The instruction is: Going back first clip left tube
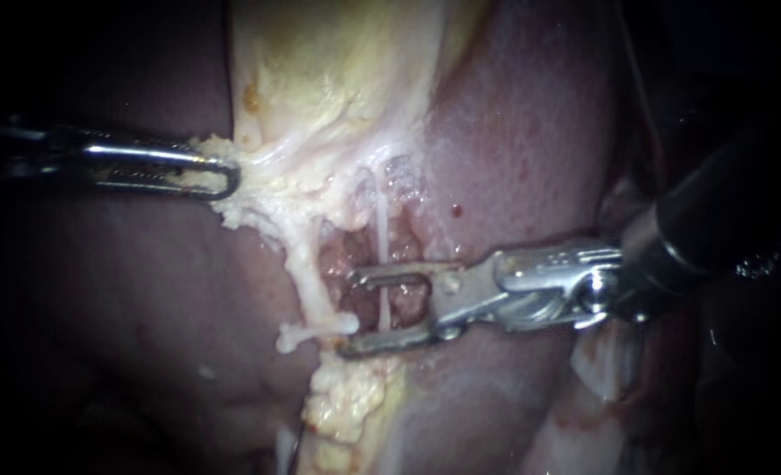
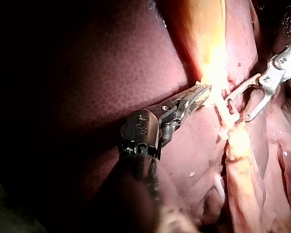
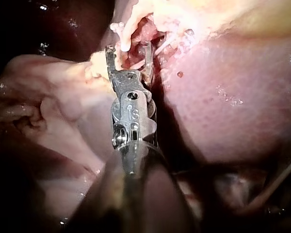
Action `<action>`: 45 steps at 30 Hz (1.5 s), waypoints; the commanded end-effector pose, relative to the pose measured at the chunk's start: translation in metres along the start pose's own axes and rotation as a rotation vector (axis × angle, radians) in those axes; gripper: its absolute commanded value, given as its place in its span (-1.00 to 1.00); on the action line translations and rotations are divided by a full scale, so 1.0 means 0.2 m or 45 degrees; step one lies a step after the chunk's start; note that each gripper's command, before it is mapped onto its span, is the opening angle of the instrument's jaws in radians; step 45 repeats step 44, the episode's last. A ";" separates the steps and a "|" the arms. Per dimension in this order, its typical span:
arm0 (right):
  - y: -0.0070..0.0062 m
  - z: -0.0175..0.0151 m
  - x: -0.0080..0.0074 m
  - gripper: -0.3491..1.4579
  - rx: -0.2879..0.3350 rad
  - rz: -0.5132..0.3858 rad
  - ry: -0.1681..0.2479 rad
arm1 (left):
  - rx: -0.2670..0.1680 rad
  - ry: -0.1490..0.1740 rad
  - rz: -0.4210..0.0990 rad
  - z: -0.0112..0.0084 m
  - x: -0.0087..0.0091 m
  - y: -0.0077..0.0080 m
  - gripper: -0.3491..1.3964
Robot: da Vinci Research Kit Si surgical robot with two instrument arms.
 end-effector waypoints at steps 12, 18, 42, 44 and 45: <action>0.004 -0.041 0.006 -0.06 0.007 -0.057 0.005 | 0.000 0.000 0.000 0.000 0.000 0.000 -1.00; 0.004 -0.043 0.005 -0.06 0.009 -0.065 0.006 | 0.008 0.003 0.002 0.002 -0.001 0.000 -1.00; 0.003 -0.044 0.005 -0.06 0.011 -0.065 0.006 | -0.019 -0.014 0.019 0.032 -0.009 -0.002 -1.00; 0.003 -0.044 0.005 -0.06 0.010 -0.065 0.006 | -0.020 -0.014 0.020 0.032 -0.009 -0.002 -1.00; 0.003 -0.044 0.005 -0.06 0.010 -0.065 0.006 | -0.020 -0.014 0.020 0.032 -0.009 -0.002 -1.00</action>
